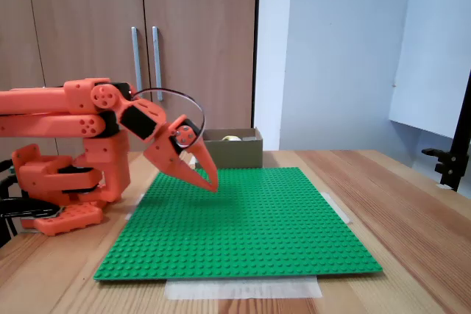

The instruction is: Pick the ball and put it in the box.

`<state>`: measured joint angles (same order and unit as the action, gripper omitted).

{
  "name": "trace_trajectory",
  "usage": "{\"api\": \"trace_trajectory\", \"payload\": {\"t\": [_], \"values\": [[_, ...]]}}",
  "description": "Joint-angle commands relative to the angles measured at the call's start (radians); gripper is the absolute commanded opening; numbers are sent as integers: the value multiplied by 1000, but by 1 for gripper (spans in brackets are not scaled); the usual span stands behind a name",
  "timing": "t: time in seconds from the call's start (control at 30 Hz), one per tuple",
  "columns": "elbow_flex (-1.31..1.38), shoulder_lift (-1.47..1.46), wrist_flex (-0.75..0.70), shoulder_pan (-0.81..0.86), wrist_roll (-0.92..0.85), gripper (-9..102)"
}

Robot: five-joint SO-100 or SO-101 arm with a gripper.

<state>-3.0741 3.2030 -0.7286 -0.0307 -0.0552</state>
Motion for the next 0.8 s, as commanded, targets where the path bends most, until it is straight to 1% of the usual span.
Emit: {"api": "trace_trajectory", "payload": {"t": [0.0,0.77], "values": [[-23,17,-2,-3,6,-1],[-132,20,58,-3,-18,-1]]}}
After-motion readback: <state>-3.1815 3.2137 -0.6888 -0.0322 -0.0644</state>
